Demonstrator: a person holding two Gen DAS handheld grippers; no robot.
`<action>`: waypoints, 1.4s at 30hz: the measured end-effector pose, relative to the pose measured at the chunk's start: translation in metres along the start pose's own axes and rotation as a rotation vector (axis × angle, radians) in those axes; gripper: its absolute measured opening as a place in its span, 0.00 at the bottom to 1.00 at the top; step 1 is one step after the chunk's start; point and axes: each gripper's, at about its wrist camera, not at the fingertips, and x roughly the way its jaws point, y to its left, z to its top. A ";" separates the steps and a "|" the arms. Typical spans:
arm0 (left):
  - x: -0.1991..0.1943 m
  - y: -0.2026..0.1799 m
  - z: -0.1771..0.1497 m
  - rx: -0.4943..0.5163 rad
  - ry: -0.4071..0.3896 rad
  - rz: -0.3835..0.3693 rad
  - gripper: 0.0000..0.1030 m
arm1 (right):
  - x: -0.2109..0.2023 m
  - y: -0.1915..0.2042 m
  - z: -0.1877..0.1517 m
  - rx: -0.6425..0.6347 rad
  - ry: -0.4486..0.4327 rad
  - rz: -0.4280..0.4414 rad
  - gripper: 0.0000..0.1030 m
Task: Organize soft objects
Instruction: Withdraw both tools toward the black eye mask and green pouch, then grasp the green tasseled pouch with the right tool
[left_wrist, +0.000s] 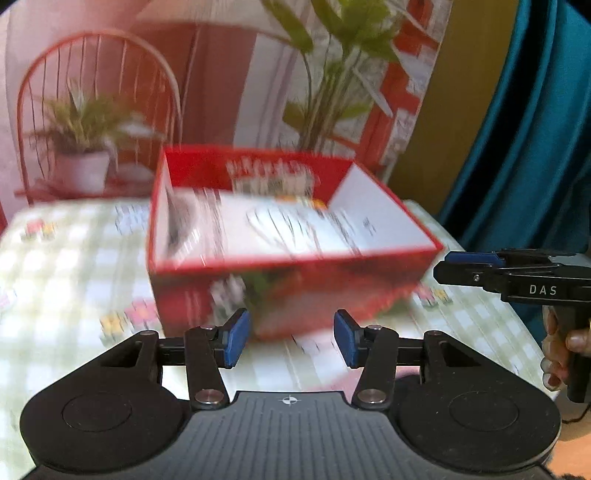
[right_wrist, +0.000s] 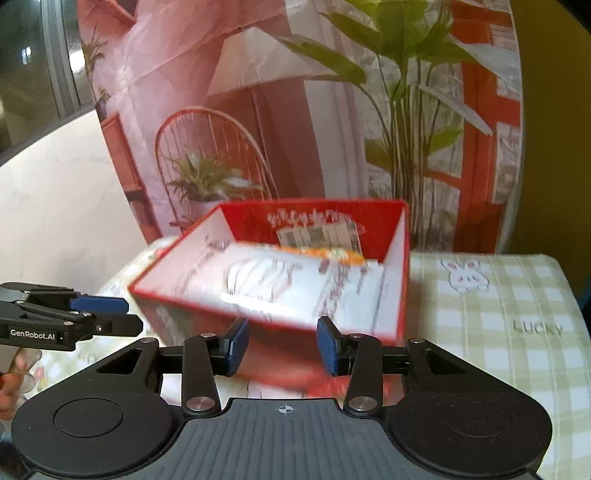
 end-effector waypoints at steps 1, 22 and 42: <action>0.002 -0.003 -0.006 -0.004 0.011 -0.008 0.51 | -0.003 -0.001 -0.006 0.003 0.010 -0.004 0.37; 0.001 -0.045 -0.068 0.075 0.112 -0.028 0.68 | -0.023 0.021 -0.099 -0.026 0.232 -0.033 0.45; -0.025 -0.055 -0.090 0.030 0.123 -0.024 0.68 | -0.075 0.045 -0.152 0.011 0.291 -0.060 0.70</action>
